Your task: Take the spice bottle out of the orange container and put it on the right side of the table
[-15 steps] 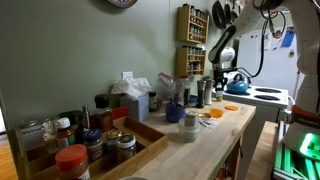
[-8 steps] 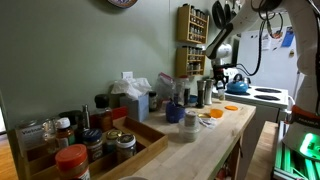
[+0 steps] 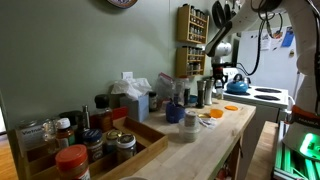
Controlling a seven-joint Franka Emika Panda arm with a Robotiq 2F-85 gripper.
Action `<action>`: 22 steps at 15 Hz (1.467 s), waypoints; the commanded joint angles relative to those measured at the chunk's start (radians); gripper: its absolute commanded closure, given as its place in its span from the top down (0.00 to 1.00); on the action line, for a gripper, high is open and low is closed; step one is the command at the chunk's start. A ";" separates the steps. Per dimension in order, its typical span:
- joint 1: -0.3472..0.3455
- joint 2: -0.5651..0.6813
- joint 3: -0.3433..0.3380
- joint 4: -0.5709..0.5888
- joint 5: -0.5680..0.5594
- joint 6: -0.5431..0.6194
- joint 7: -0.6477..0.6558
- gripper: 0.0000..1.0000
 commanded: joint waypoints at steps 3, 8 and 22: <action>0.003 0.030 -0.038 0.019 0.023 0.090 0.213 0.31; 0.000 0.017 -0.028 0.019 0.094 0.056 0.320 0.31; -0.014 0.107 -0.006 0.058 0.246 0.281 0.415 0.31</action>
